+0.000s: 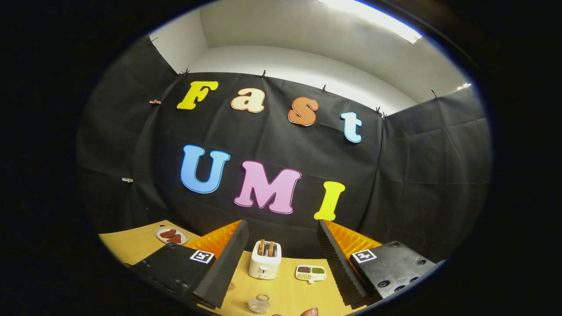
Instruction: Take the bottle from table, then pour the juice into the cup, finally place the bottle on the coaster
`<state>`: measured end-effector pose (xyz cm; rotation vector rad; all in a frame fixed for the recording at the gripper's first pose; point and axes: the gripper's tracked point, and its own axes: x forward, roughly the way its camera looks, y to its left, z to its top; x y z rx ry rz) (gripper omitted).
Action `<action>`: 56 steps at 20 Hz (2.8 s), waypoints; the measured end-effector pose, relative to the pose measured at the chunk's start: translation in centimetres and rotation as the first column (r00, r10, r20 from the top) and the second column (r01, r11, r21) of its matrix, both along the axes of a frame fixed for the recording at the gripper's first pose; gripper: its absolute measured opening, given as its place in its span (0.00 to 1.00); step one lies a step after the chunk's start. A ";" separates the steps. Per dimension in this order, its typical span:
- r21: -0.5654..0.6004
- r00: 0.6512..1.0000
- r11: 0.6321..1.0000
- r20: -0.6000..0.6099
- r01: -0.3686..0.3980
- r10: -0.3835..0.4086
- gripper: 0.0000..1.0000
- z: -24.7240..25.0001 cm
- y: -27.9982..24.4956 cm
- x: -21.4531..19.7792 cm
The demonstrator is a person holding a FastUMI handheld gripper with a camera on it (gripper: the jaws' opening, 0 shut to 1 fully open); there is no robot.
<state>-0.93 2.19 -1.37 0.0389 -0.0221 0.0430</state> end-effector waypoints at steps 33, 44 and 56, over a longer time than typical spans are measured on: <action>0.160 0.926 0.987 -0.370 -0.017 0.076 0.96 -38.9 7.1 -0.2; -0.087 0.928 0.993 -0.369 -0.079 0.041 0.76 -32.9 7.3 0.2; -0.522 0.959 0.819 -0.259 -0.237 0.112 0.75 -26.0 13.4 0.9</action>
